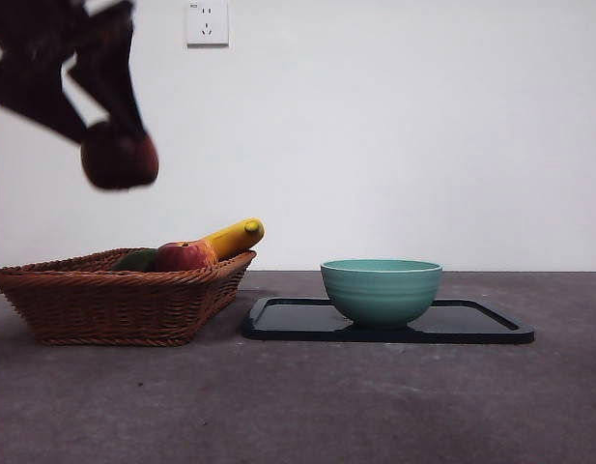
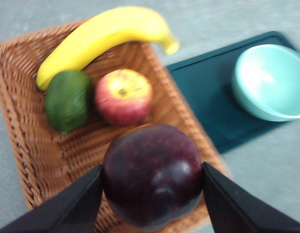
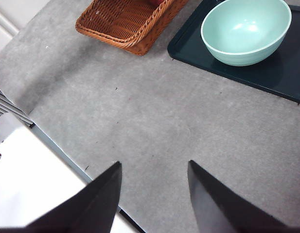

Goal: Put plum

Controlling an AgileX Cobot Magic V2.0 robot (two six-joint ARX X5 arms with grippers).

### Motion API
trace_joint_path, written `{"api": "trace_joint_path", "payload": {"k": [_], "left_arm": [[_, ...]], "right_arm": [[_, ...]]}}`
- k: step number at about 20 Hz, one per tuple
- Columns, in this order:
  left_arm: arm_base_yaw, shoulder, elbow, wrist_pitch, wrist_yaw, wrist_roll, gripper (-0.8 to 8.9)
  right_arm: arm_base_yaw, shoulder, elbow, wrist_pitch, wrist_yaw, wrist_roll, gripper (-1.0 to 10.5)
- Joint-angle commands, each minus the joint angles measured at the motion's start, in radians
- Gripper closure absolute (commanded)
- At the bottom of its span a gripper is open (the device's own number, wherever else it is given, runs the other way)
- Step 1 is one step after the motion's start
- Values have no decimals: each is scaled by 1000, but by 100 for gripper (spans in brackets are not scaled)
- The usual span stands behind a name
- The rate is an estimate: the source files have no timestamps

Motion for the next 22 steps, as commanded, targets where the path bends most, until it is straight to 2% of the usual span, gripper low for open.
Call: {"api": "trace_joint_path", "payload": {"k": [1,10,17,18,20,22], "left_arm": [[18,32,-68,124,-3,9,539],[30,284,-114,310,-3,29,539],[30,335,-113,284,-3,34,533],[30,335,-113,276,-3,34,518],[30,328,-113,277,-3,24,387],[30,298,-111,278,-3,24,368]], "right_arm": [[6,2,5,10,-3,-10,730],[6,2,5,10,-3,0,730],[6,2,5,11,-3,3,729],[6,2,5,11,-3,3,729],[6,2,5,11,-3,3,729],[6,2,5,11,-3,3,729]]}}
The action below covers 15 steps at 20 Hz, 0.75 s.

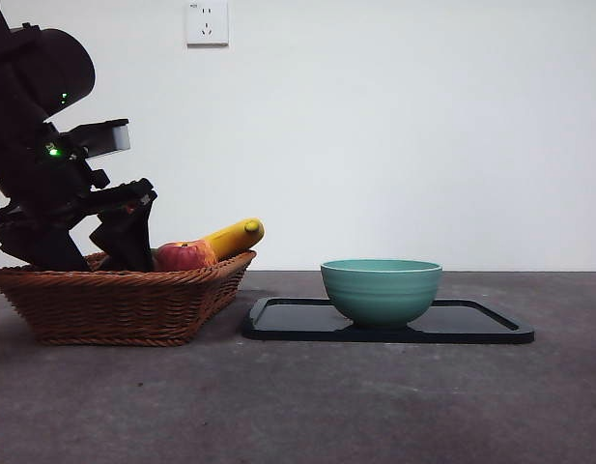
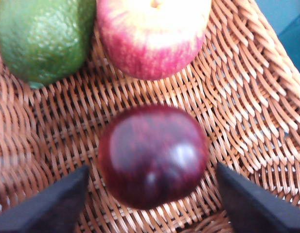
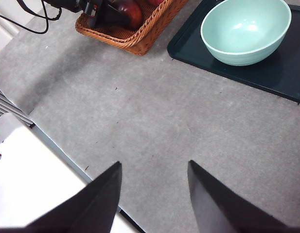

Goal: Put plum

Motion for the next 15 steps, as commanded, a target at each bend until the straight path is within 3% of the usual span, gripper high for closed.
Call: {"api": "trace_joint_path", "payload": {"k": [1,7,11,15], "left_arm": [[-2,-31,11,11,-3,-3,368],[-5,-259,11,-55,15,-55,377],[-6,-472,11,-187,241,-81,377],[-16,-603,11,-331,391,-80,377]], "right_arm": [[6,2,5,11,-3,2,729],[6,2,5,12,-3,2,729],[6,2,5,33,-3,2,730],[6,2,5,47,-3,3,730]]}}
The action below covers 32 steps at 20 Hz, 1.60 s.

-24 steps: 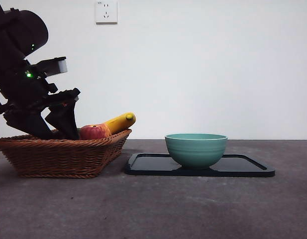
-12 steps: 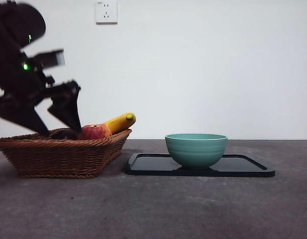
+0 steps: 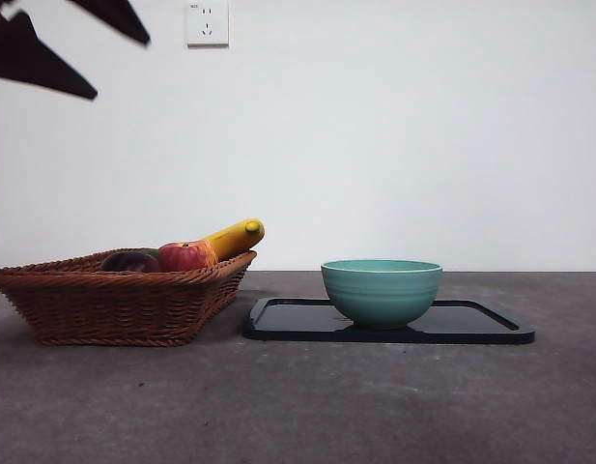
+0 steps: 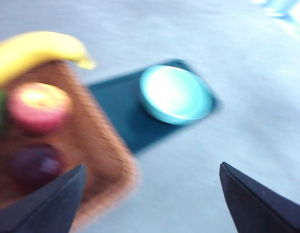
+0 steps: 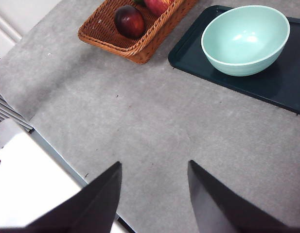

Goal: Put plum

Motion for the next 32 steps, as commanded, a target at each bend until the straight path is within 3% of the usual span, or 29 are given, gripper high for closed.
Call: {"api": "trace_joint_path", "payload": {"k": [1,3,7,19,22,24,26,28,32], "left_arm": [[-5,-40,11,-76,71,-3,377],[-10,-75,11,-159,138,7,377],[-23,-106,11,-274,156,77,377],[-23,-106,11,-283,155,83,377],[-23,-106,11,-283,155,83,377],[-23,-106,11,-282,155,83,377],[-23,-106,11,-282,155,83,377],[-23,-106,11,-282,155,84,377],[-23,-106,11,-283,155,84,377]], "right_arm": [[6,2,5,18,-3,3,730],[6,2,5,25,-3,3,730],[6,2,5,26,5,3,730],[6,2,5,26,7,6,730],[6,3,5,35,7,26,729],[3,11,10,78,36,99,729],[3,73,47,104,86,180,729],[1,193,113,104,132,182,708],[-26,489,290,104,143,140,653]]}}
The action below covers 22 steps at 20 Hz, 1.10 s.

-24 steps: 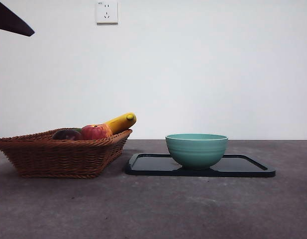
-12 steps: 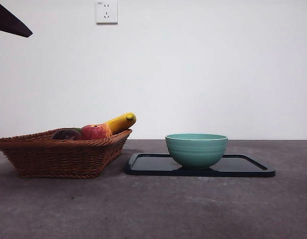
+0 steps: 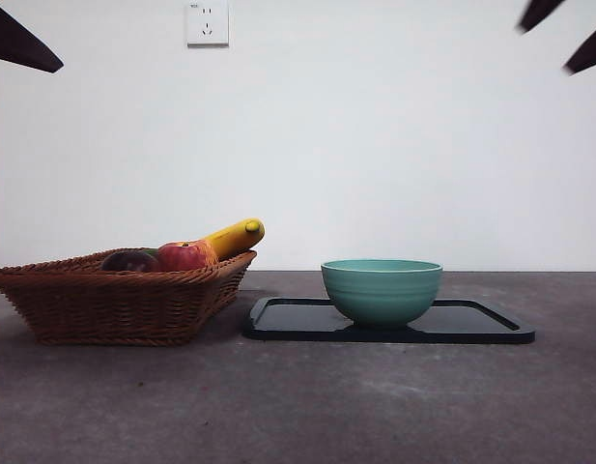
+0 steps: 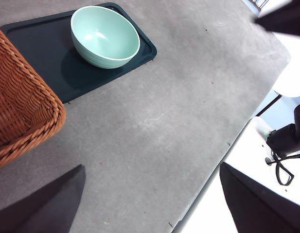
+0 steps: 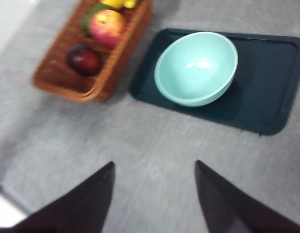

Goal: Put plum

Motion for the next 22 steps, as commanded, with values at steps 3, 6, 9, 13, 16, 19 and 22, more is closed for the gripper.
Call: {"api": "trace_joint_path", "payload": {"k": [3,6,9,13,16,19,22], "left_arm": [[-4,7,11,6,5,16,377],[-4,7,11,6,5,19,377],[-4,7,11,6,5,19,377],[-4,7,11,6,5,20,377],[-4,7,11,6,5,23,377],[-4,7,11,7,5,23,377],[-4,7,11,7,5,24,377]], "right_arm": [[-42,313,198,9,8,-52,653],[-74,499,317,9,8,-77,653],[-91,647,406,10,8,-89,653],[-89,776,436,99,8,-89,653],[-89,851,436,138,9,-87,653],[-89,912,436,150,8,-87,653],[-76,955,436,163,10,-89,655]]}}
